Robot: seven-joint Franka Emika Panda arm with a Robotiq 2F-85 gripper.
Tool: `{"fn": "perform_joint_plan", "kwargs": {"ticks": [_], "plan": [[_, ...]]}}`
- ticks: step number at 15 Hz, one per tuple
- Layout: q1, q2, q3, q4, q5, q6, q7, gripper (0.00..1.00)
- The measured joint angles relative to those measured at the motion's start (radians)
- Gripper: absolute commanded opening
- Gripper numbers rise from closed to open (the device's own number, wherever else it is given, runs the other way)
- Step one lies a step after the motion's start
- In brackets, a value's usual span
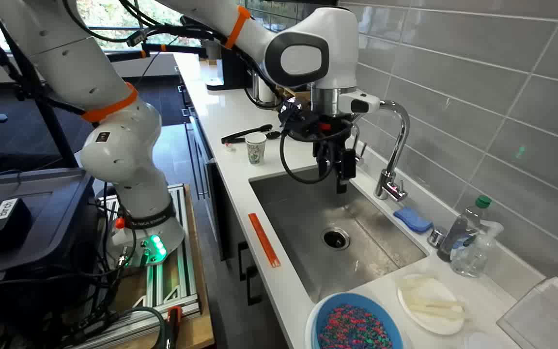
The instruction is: Move the tap faucet to the left then remove the lid from the jar
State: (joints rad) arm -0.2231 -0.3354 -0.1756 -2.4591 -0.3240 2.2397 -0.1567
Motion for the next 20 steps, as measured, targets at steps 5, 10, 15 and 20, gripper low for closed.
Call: {"fn": "perform_joint_plan", "kwargs": {"ticks": [5,10,15,20], "plan": [[0.000,0.000,0.000,0.000,0.000,0.000,0.000,1.00],[0.000,0.000,0.000,0.000,0.000,0.000,0.000,1.00],[0.003,0.000,0.001,0.000,0.000,0.000,0.000,1.00],[0.090,0.018,0.048,0.026,0.010,0.017,-0.048,1.00]]}}
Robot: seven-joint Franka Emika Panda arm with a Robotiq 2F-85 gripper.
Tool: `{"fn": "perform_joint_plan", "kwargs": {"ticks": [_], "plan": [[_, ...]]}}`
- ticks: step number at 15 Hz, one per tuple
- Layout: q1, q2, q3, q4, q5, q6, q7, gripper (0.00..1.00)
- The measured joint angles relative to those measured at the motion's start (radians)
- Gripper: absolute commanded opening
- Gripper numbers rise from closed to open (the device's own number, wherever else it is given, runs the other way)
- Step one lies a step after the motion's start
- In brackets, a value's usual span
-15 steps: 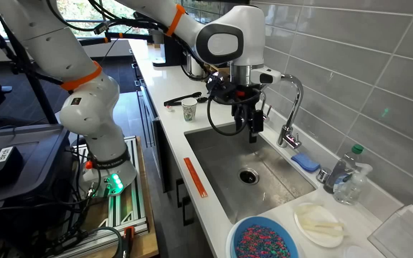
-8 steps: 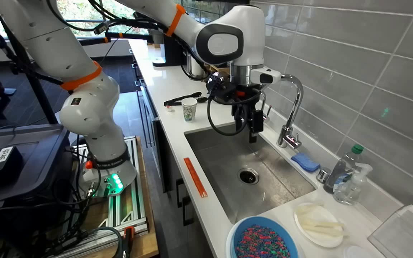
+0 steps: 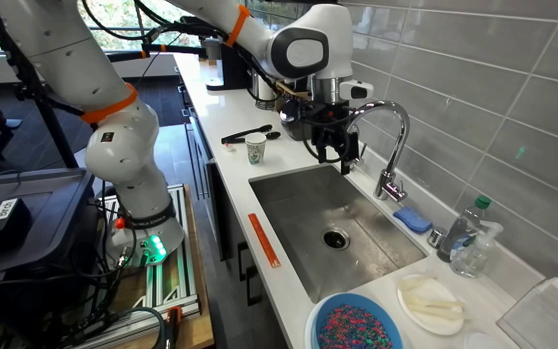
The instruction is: Move the tap faucet to the left then remove the lid from the jar
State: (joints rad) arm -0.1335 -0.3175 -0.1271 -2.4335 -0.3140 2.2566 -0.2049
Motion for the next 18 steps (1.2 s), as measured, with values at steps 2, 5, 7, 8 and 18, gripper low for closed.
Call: {"fn": "perform_joint_plan", "kwargs": {"ticks": [2,5,7,8,18], "plan": [[0.052,0.025,0.029,0.032,0.012,0.015,-0.030,1.00],[0.129,0.083,0.065,0.085,0.065,0.063,-0.106,1.00],[0.171,0.132,0.086,0.131,0.101,0.081,-0.172,1.00],[0.188,0.155,0.097,0.155,0.118,0.086,-0.209,1.00],[0.263,0.343,0.219,0.354,0.205,0.071,-0.535,1.00]]}}
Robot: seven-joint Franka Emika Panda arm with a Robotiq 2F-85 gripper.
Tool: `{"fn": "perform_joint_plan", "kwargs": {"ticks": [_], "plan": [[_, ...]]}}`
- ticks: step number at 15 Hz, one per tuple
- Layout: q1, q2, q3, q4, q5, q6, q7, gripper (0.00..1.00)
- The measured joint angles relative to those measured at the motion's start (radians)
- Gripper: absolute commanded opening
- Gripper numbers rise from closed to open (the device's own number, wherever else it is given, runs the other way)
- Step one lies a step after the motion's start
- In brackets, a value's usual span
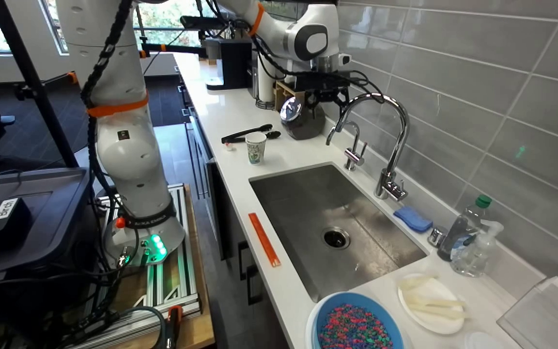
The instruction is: Move the tap faucet to the left then remove the lid from the jar
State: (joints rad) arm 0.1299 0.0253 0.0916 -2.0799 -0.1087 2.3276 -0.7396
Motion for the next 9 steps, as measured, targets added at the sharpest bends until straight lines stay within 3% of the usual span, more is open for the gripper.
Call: {"fn": "perform_joint_plan", "kwargs": {"ticks": [9], "plan": [[-0.004,-0.017,0.005,0.082,-0.004,-0.244,-0.167,1.00]]}}
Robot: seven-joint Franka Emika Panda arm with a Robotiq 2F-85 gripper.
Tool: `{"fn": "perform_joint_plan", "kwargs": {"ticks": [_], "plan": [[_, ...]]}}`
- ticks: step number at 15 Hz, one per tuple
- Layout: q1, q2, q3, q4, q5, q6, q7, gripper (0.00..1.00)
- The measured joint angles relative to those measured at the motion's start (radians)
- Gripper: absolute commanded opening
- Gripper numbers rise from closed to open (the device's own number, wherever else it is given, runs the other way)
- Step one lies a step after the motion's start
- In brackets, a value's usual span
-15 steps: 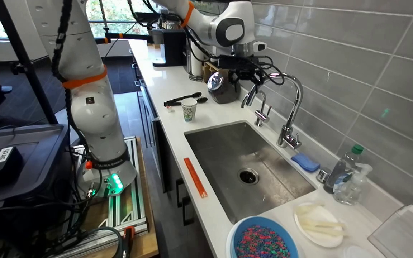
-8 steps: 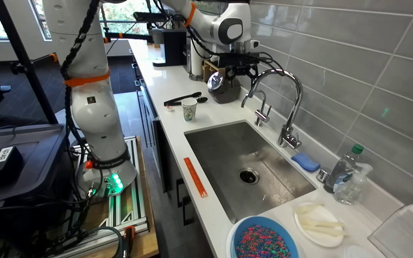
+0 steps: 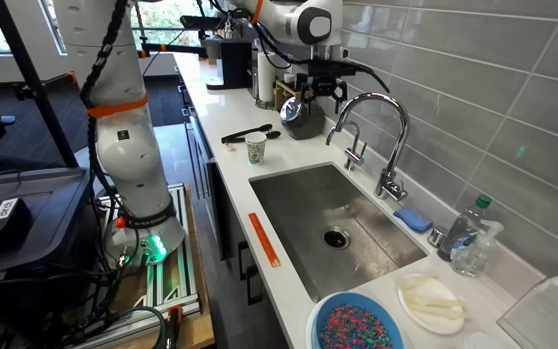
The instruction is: Move the tap faucet to the left then remove the lid from the jar
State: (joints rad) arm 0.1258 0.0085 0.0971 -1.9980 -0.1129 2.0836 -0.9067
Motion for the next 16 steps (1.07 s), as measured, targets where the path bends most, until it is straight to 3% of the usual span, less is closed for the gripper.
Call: {"fn": "perform_joint_plan", "kwargs": {"ticks": [8,16], "plan": [[0.007,-0.031,0.018,0.033,0.054,-0.078,-0.076,1.00],[0.010,-0.031,0.028,0.034,0.058,-0.078,-0.054,1.00]]}}
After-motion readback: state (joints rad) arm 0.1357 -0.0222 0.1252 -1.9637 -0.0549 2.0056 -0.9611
